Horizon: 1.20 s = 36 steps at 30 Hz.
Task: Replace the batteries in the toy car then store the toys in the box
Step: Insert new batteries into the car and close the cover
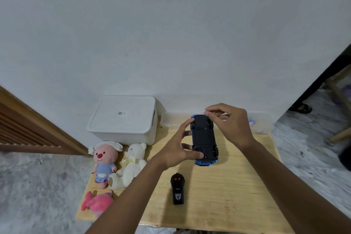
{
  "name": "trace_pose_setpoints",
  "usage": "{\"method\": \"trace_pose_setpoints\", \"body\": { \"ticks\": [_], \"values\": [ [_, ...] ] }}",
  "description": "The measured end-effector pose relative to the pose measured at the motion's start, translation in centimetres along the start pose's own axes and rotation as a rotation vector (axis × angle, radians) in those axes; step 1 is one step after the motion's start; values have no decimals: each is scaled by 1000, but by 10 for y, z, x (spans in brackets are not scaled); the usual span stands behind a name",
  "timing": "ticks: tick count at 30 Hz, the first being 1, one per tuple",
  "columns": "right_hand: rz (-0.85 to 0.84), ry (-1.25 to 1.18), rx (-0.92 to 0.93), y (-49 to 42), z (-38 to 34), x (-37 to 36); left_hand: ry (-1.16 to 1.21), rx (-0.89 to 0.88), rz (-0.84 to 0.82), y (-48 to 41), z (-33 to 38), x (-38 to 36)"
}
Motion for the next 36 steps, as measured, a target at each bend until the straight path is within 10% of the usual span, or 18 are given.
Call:
{"method": "trace_pose_setpoints", "body": {
  "ticks": [25,31,36],
  "values": [
    [21,-102,-199,2,19,1,-30,3,-19,-6,3,-4],
    [341,-322,-238,2,15,31,-22,-24,-1,-6,5,-1],
    [10,18,-330,25,27,4,1,-52,43,-7,6,4]
  ]
}}
Point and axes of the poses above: each hand's wrist, its own y-axis away from the middle knuckle, its own x-axis out of the back of the hand, z = x × y, the point moved 10 cm from there along -y, towards the middle knuckle, and after that the axes turned 6 degrees about x, right-handed, at the moved point
